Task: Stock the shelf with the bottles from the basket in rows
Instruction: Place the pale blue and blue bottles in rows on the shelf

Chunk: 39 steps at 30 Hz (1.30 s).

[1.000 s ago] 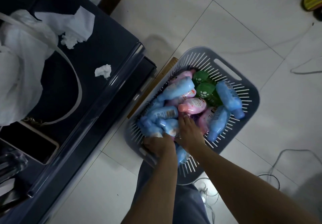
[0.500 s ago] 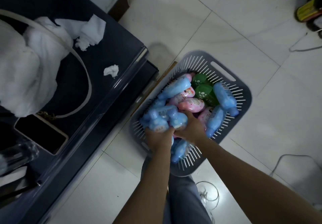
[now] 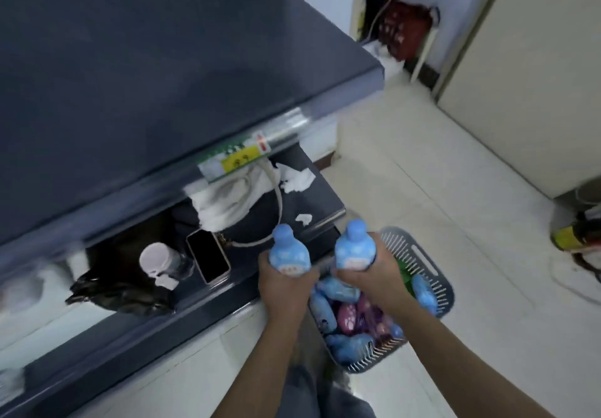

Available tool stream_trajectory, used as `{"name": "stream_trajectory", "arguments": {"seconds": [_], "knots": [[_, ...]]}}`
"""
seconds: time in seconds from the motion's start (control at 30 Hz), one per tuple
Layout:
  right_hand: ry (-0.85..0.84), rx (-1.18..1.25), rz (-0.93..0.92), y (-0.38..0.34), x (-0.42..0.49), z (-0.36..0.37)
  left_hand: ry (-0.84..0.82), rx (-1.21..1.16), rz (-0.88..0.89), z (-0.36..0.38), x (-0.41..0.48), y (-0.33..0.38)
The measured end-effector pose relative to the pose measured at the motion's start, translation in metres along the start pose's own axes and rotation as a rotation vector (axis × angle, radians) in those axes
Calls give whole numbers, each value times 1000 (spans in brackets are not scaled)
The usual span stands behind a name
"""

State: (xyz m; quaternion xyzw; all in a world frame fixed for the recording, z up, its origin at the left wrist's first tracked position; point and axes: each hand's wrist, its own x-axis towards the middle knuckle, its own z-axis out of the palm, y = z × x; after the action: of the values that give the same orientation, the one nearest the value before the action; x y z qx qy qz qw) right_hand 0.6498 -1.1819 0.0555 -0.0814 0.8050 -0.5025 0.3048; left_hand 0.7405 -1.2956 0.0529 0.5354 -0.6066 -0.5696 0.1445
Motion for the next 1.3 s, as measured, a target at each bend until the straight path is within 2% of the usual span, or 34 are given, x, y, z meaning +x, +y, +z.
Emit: {"name": "stream_trajectory", "arguments": {"seconds": [0.17, 0.37, 0.5, 0.73, 0.97, 1.3], "knots": [[-73, 15, -205, -87, -35, 21, 99, -144, 202, -78, -20, 49], [-196, 11, -394, -183, -74, 86, 222, -257, 342, -185, -20, 77], [-231, 2, -511, -228, -98, 156, 298, -331, 384, -266, -3, 73], [-309, 103, -572, -284, -129, 316, 514, -398, 520, -425, 23, 68], [-454, 129, -652, -325, -154, 449, 704, -416, 491, -533, 41, 59], [-577, -125, -668, -358, -158, 594, 686, -389, 401, -601, 83, 40]]}}
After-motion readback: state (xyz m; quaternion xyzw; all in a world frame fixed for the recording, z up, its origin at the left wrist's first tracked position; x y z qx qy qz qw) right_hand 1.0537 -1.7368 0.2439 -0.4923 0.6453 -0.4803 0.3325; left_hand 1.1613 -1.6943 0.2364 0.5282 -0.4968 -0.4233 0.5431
